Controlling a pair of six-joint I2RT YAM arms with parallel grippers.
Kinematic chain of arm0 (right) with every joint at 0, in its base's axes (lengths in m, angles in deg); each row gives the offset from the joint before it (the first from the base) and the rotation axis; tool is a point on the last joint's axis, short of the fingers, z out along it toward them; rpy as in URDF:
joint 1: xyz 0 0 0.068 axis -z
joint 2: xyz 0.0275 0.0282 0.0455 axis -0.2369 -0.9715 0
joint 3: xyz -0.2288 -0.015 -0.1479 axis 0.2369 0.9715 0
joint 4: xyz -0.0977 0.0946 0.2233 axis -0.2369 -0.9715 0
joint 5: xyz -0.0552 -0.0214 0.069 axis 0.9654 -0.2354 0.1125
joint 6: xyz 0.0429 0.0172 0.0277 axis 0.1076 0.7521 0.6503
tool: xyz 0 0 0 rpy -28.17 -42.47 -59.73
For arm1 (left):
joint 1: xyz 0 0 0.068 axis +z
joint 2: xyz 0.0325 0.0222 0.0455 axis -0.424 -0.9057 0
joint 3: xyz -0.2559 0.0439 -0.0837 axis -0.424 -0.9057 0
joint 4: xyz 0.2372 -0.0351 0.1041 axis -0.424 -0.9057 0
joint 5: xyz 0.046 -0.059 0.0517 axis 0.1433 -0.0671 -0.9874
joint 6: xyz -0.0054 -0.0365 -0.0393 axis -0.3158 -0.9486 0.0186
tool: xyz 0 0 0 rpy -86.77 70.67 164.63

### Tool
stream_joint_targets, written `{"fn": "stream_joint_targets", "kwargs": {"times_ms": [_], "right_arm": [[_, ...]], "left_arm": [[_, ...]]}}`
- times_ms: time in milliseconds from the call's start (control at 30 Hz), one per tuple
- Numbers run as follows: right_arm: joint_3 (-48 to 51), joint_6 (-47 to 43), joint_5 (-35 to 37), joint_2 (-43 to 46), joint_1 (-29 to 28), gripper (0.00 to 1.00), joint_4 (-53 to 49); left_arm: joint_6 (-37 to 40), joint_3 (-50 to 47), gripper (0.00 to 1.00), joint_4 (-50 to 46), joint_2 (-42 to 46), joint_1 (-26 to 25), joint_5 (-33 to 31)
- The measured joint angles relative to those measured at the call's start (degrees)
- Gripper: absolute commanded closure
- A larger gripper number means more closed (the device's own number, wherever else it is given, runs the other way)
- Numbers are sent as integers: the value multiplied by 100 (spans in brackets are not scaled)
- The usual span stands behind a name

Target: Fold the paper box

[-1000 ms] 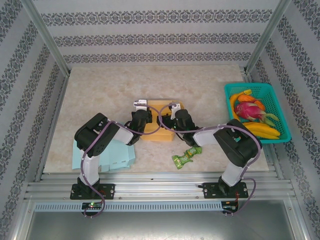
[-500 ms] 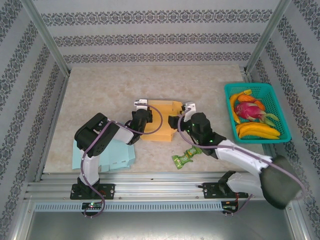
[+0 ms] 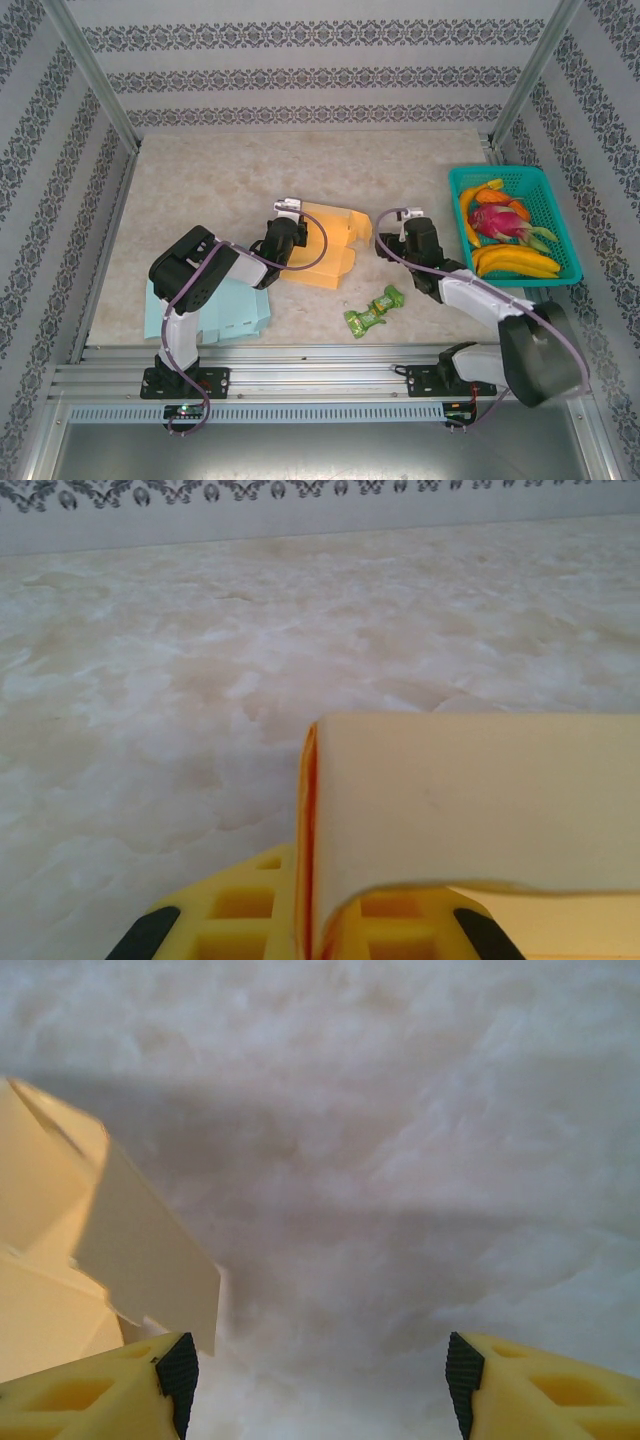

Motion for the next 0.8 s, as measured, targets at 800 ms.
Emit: {"fn": "stream_joint_targets", "kwargs": {"times_ms": [800], "right_arm": [[-365,-765,-535,-581,-688,41,498]], "left_arm": [[188,-26,100,87,2,0,350]]}}
